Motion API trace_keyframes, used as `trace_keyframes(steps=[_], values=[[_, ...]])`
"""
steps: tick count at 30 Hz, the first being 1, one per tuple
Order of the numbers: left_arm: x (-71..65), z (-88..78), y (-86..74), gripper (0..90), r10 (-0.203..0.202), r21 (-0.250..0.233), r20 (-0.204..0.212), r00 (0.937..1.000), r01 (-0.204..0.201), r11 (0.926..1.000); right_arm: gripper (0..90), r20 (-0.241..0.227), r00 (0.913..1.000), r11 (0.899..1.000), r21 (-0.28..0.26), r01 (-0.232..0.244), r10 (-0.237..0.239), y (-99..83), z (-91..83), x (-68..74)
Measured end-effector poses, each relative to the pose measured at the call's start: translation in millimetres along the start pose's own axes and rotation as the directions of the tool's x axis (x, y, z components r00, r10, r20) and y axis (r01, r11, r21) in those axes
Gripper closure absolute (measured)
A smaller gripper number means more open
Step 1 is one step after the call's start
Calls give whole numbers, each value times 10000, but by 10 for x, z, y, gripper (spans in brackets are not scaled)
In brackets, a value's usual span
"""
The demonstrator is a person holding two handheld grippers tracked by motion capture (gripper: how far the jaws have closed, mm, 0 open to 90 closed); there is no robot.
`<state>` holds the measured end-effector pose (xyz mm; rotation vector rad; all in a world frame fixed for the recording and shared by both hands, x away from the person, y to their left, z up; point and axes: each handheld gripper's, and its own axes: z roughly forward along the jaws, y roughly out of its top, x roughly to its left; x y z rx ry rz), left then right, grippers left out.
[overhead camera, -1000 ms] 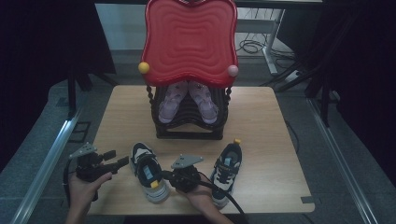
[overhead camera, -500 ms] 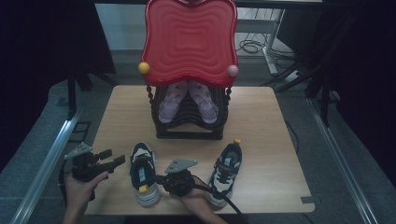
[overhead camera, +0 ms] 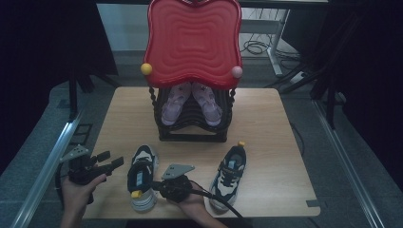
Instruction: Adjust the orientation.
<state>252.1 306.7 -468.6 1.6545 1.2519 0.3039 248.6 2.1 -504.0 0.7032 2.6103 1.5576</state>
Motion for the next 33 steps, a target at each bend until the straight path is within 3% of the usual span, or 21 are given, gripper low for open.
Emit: trace_keyframes(steps=[7,19,33], values=[[29,-57,11,261,-182,-241,118,9998,184,9995,896,-257,9996,10000,-44,74,-76,26,91,53],[-16,-146,41,280,275,-646,-31,9996,-276,9975,893,-633,9979,9998,-150,159,-168,76,270,112],[8,-238,60,283,290,-974,-66,9996,-295,9948,896,-840,9957,9993,-84,377,-383,156,491,204]])
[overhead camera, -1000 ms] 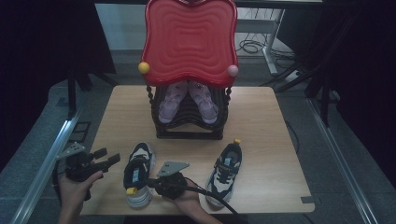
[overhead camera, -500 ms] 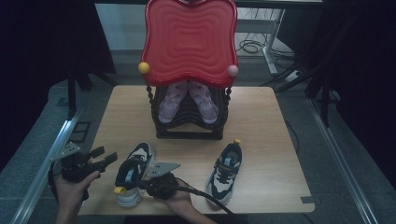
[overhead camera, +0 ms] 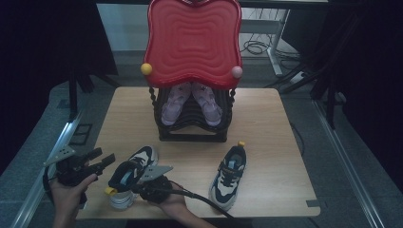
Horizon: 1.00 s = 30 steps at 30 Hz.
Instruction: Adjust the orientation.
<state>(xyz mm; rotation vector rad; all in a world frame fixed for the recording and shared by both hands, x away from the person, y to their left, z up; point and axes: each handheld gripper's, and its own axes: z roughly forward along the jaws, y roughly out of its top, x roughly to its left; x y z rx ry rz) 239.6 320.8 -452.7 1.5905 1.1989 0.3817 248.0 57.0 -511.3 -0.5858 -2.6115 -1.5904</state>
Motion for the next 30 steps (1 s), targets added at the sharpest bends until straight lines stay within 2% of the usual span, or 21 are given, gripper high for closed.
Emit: trace_keyframes(steps=[6,10,16,22,25,30], values=[[-4,19,-6,283,18,90,14,10000,-18,10000,896,-45,9999,9999,-4,-114,114,34,85,27],[-9,19,-6,283,56,82,28,10000,-56,10000,896,-22,10000,10000,58,18,-18,51,129,61],[0,16,-9,284,42,85,-2,10000,-42,10000,896,40,9999,9997,154,164,-164,46,62,87],[-19,36,-14,284,99,163,8,10000,-99,9998,895,312,9980,9982,-184,564,-558,106,-253,133],[-25,56,-22,285,126,243,7,9999,-126,9996,892,457,9969,9968,-461,654,-633,127,-479,135],[-14,103,-45,285,102,416,-16,9999,-101,9991,895,1032,9917,9939,-706,848,-773,120,-872,72]])
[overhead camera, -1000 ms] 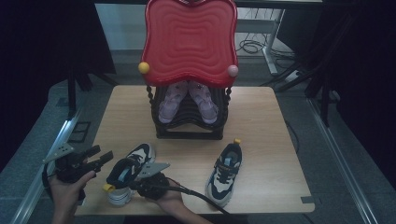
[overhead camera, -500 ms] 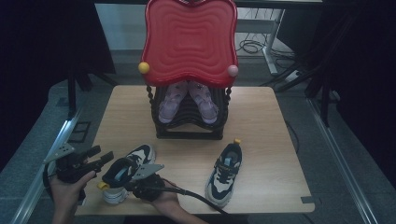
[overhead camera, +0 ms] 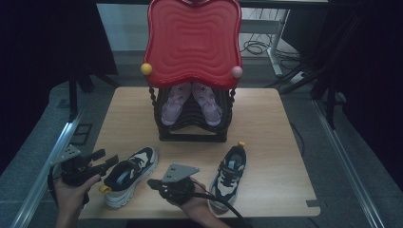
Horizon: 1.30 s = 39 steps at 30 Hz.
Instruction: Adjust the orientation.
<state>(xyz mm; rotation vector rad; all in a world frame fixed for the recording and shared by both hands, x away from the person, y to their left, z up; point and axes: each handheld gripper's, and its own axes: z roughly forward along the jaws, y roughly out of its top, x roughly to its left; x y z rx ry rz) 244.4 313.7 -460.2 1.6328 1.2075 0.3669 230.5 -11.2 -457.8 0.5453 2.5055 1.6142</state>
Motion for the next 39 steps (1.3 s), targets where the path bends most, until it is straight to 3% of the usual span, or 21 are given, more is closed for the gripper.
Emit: trace_keyframes(steps=[7,15,19,24,30,39], values=[[-25,46,-12,291,66,178,11,10000,-66,9998,895,928,9945,9986,-262,-464,487,-107,-457,-272],[-50,22,0,296,136,164,-21,9999,-136,9998,896,1692,9831,9973,-348,-652,701,-281,-840,-478],[-51,16,4,296,147,156,-14,9999,-147,9998,895,1878,9797,9973,-342,-643,696,-358,-989,-541],[-51,14,13,296,141,112,8,9999,-141,9998,895,2250,9696,9948,-547,-859,961,-446,-1212,-606],[-65,49,37,296,212,192,67,9998,-213,9996,895,2347,9667,9937,-685,-884,1022,-525,-1417,-648],[-83,101,57,295,286,246,169,9994,-290,9993,895,2767,9499,9874,-1006,-1219,1454,-664,-1660,-703]])
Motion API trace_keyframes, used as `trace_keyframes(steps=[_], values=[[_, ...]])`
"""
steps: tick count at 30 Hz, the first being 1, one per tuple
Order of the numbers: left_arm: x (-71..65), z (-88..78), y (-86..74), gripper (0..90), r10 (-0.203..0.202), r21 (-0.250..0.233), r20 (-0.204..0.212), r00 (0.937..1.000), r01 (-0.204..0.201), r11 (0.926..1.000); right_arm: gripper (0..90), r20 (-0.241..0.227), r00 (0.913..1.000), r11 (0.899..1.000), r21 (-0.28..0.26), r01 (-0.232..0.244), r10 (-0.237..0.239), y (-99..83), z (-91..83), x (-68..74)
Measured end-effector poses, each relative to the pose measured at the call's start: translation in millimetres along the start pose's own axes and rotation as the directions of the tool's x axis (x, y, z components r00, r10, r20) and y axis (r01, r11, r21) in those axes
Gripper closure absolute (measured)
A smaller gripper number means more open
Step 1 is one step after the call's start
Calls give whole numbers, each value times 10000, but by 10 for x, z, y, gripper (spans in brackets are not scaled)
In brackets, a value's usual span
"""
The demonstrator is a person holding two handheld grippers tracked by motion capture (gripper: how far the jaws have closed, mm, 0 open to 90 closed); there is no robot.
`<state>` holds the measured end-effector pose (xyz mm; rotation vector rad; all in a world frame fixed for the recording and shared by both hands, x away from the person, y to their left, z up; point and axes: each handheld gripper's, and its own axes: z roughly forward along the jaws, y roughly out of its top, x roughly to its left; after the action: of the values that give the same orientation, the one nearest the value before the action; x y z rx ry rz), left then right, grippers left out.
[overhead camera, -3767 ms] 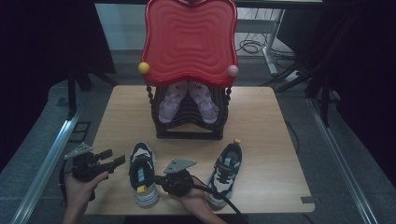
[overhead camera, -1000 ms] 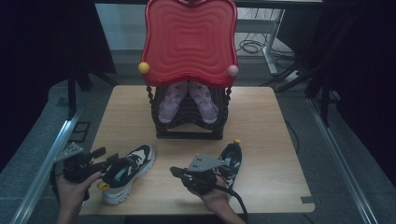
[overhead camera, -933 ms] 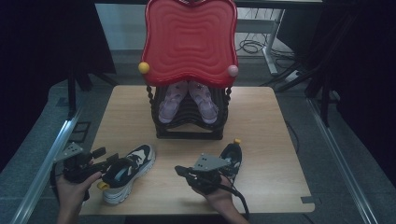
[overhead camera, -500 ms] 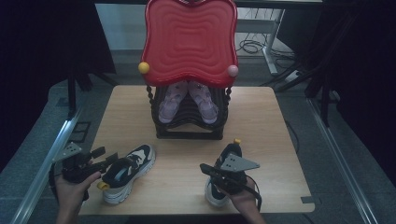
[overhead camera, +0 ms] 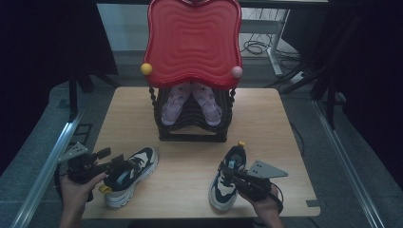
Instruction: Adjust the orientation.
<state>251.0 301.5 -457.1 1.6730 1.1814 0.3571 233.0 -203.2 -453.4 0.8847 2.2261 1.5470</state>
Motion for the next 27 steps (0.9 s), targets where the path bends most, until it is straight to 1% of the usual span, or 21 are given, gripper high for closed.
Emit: trace_keyframes(steps=[2,6,7,9,11,13,16,18,23,27], values=[[3,-22,2,294,-3,-32,-67,10000,3,10000,895,28,10000,10000,-70,-54,54,-14,-55,-20],[6,-50,10,294,-29,-151,-130,9999,27,9999,895,139,9999,10000,-36,19,-18,-48,-121,-54],[5,-51,11,294,-26,-157,-128,9999,24,9999,895,136,9999,10000,-27,-32,32,-58,-133,-61],[-3,-48,11,294,-41,-155,-53,10000,40,9999,895,155,9999,10000,-12,-27,27,-79,-157,-80],[-12,-43,14,294,-77,-201,141,9999,80,9998,896,174,9998,10000,-23,-69,69,-107,-175,-96],[-27,-35,14,294,26,-124,15,10000,-26,9999,896,186,9998,10000,8,-81,81,-135,-196,-105],[-25,-21,-1,294,-16,-73,39,10000,16,10000,896,182,9998,10000,50,-75,75,-185,-229,-114],[-22,-21,-6,294,-31,-66,26,10000,31,10000,895,105,9998,9999,-9,-154,154,-241,-244,-135],[-1,-52,-13,294,-95,-121,-54,9999,94,9999,896,-10,9992,9988,286,-389,389,-390,-246,-179],[27,-71,-33,294,-185,-105,-146,9997,183,9998,896,-186,9994,9981,546,-284,294,-487,-228,-155]])
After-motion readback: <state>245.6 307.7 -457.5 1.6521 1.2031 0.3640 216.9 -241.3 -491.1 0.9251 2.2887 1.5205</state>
